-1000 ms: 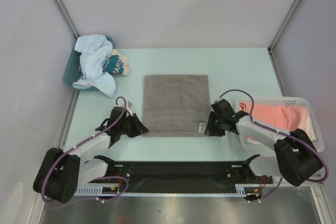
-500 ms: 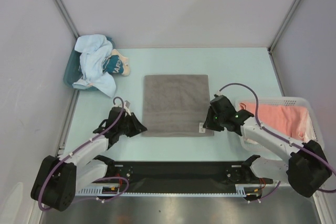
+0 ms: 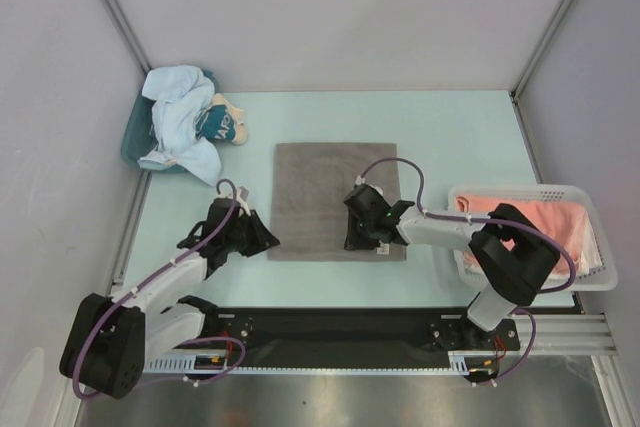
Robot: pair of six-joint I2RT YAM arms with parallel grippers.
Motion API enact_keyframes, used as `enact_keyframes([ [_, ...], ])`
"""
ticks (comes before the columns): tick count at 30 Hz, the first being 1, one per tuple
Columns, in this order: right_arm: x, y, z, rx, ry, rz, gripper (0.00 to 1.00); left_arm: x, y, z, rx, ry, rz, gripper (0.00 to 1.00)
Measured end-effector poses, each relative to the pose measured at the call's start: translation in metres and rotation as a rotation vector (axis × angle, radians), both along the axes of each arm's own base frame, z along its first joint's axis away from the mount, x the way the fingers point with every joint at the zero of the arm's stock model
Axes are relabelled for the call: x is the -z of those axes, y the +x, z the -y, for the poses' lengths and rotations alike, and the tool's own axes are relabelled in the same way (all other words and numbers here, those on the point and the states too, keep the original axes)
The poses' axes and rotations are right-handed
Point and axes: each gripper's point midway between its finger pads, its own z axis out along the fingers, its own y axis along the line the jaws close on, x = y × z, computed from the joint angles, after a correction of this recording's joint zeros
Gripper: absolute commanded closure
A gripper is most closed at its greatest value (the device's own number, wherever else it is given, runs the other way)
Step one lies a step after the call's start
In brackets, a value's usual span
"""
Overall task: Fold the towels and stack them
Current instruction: Fold the towel
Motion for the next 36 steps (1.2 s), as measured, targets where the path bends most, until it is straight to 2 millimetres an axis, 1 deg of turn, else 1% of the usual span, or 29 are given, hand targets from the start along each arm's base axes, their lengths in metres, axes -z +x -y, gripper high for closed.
enact_keyframes([
  [3,-0.001,-0.003,-0.008,-0.012,0.017,0.018,0.74,0.002,0.000,0.000,0.000,0.002,-0.007,0.78],
  [6,0.000,-0.004,-0.008,-0.010,0.013,0.024,0.74,0.004,0.002,0.001,0.002,0.002,-0.015,0.77],
  [8,0.000,-0.003,-0.007,-0.006,0.012,0.026,0.74,0.001,0.005,0.002,0.003,0.002,-0.012,0.76],
  [9,-0.001,-0.003,-0.007,-0.005,0.010,0.029,0.74,-0.003,0.008,0.003,0.003,-0.001,-0.003,0.75],
  [12,-0.005,-0.001,-0.002,0.002,-0.004,0.045,0.72,-0.017,0.019,0.007,0.006,-0.010,0.037,0.66],
  [13,-0.008,0.000,0.000,0.002,-0.008,0.048,0.70,-0.024,0.024,0.008,0.008,-0.013,0.053,0.64],
  [14,-0.012,0.002,0.003,0.005,-0.011,0.051,0.69,-0.031,0.029,0.010,0.008,-0.016,0.070,0.61],
  [15,-0.018,0.009,0.006,0.012,-0.009,0.060,0.69,-0.039,0.036,0.011,0.005,-0.012,0.084,0.59],
  [16,-0.025,0.020,0.008,0.027,-0.002,0.073,0.67,-0.049,0.047,0.013,0.004,-0.005,0.106,0.56],
  [18,-0.046,0.050,0.015,0.066,0.024,0.111,0.65,-0.066,0.071,0.015,-0.011,0.017,0.147,0.54],
  [20,-0.070,0.086,0.024,0.115,0.050,0.166,0.64,-0.084,0.103,0.017,-0.024,0.049,0.187,0.53],
  [21,-0.083,0.108,0.030,0.141,0.062,0.199,0.64,-0.092,0.120,0.018,-0.030,0.069,0.205,0.53],
  [23,-0.105,0.151,0.043,0.186,0.084,0.263,0.64,-0.102,0.153,0.021,-0.038,0.109,0.234,0.53],
  [25,-0.116,0.188,0.056,0.215,0.097,0.296,0.64,-0.102,0.186,0.022,-0.042,0.152,0.246,0.55],
  [26,-0.115,0.201,0.062,0.226,0.098,0.302,0.65,-0.101,0.203,0.023,-0.043,0.171,0.253,0.55],
  [27,-0.113,0.216,0.068,0.236,0.097,0.299,0.65,-0.095,0.216,0.023,-0.042,0.196,0.245,0.56],
  [29,-0.102,0.243,0.078,0.246,0.084,0.289,0.65,-0.081,0.238,0.020,-0.040,0.235,0.225,0.56],
  [30,-0.093,0.254,0.082,0.250,0.073,0.279,0.65,-0.074,0.247,0.018,-0.044,0.257,0.213,0.56],
  [33,-0.065,0.282,0.092,0.249,0.022,0.236,0.65,-0.046,0.266,0.005,-0.043,0.338,0.150,0.54],
  [34,-0.062,0.284,0.095,0.252,0.017,0.231,0.65,-0.041,0.270,0.002,-0.043,0.353,0.137,0.55],
  [36,-0.049,0.294,0.104,0.259,-0.004,0.201,0.66,-0.029,0.280,-0.005,-0.035,0.385,0.107,0.55],
])
